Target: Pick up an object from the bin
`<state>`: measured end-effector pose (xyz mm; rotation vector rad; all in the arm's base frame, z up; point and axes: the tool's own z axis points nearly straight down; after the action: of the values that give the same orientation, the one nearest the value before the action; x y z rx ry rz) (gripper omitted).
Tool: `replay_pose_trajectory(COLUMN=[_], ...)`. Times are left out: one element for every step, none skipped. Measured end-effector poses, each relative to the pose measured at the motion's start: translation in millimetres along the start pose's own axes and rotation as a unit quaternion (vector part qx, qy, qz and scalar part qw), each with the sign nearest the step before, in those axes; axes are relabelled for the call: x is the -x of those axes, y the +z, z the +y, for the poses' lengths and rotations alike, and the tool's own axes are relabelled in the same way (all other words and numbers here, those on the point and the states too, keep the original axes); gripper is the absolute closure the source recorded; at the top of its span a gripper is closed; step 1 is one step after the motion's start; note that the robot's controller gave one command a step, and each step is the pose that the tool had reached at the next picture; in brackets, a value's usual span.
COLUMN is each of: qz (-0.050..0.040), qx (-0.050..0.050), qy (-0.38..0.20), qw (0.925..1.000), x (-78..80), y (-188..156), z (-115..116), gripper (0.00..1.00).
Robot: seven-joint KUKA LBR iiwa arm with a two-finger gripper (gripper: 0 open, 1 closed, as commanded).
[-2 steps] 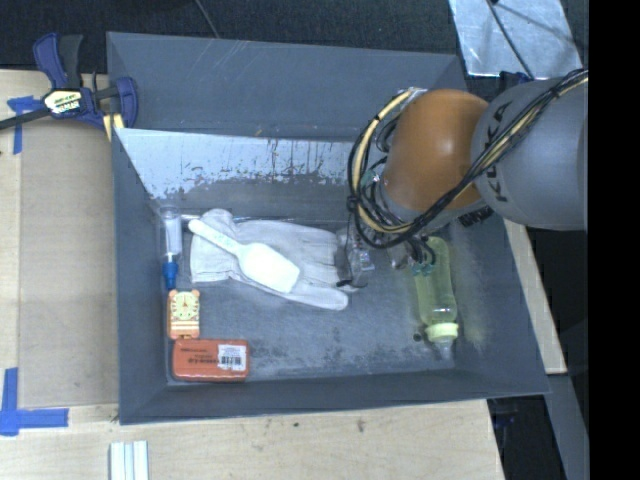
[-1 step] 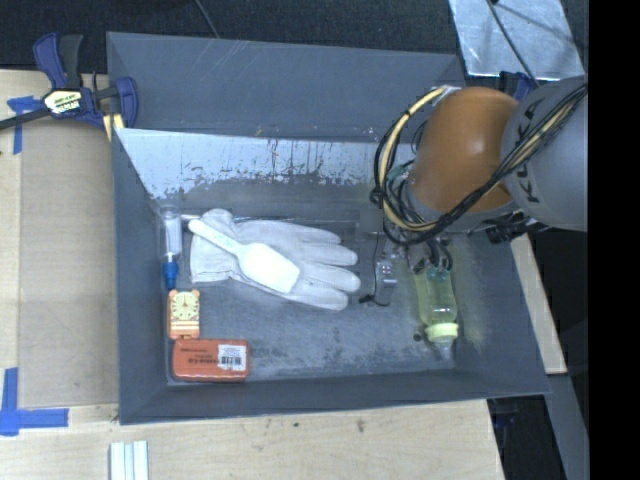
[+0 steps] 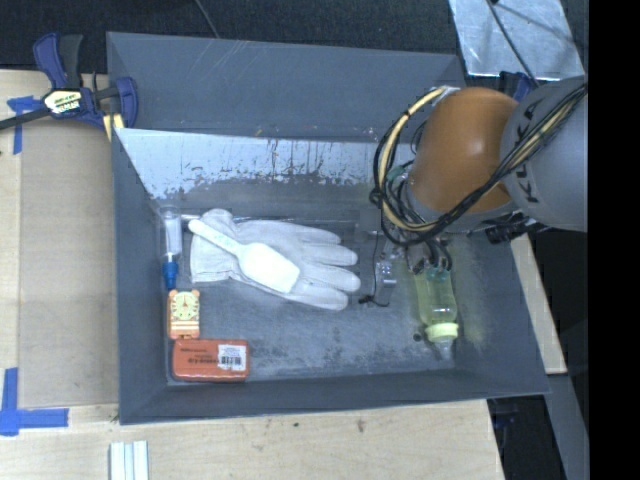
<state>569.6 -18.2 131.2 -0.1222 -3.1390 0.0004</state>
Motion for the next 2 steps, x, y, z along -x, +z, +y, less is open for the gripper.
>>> replay_pose_trajectory(qz=[-0.0034,-0.0015], qx=[0.0,0.0], qy=[0.029,0.072], qw=[0.9996,0.9974], x=[1.5,-4.3], y=[35.9,50.7], z=[19.4,30.6], gripper=[0.0,1.0])
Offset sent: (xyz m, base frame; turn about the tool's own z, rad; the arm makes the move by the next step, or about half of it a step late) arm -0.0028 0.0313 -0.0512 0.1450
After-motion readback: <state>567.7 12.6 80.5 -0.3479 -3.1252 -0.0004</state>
